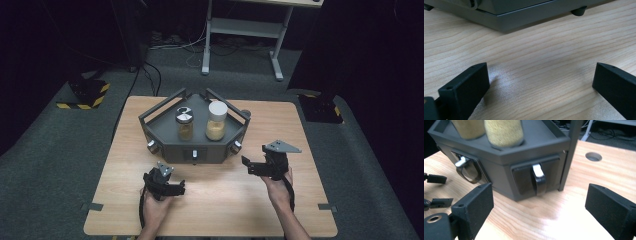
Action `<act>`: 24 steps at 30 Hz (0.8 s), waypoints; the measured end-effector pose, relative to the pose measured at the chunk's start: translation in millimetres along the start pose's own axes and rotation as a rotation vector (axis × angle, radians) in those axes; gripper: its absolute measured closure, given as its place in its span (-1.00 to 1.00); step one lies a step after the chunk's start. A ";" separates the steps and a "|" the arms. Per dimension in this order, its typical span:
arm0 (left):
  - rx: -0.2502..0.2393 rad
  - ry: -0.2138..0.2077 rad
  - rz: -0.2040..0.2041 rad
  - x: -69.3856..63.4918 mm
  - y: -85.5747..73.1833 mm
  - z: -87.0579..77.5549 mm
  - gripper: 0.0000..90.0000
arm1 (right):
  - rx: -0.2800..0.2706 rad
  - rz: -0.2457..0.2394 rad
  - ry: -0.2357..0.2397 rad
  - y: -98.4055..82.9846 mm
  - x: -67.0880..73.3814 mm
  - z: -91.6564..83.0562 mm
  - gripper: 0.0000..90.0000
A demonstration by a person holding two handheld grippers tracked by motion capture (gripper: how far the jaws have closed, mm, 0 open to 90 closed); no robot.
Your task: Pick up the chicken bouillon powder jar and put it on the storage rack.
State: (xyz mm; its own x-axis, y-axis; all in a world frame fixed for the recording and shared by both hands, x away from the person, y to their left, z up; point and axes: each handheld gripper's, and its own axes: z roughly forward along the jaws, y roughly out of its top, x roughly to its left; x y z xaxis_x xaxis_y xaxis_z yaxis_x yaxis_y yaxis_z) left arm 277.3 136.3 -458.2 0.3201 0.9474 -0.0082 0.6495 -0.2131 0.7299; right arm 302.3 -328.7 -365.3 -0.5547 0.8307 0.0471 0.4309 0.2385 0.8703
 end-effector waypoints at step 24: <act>0.000 0.001 0.000 -0.2 0.1 0.0 -0.98 | 0.083 0.124 -0.068 -72.1 -22.8 1.3 -0.83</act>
State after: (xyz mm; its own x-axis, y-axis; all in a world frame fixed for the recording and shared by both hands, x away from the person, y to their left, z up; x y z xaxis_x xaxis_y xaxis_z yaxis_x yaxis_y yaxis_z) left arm 277.3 136.1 -458.1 0.3195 0.9476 -0.0076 0.6497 -0.2132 0.7296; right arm 284.9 -364.2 -429.8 -0.4455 0.8878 0.1156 0.5520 0.1707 0.8162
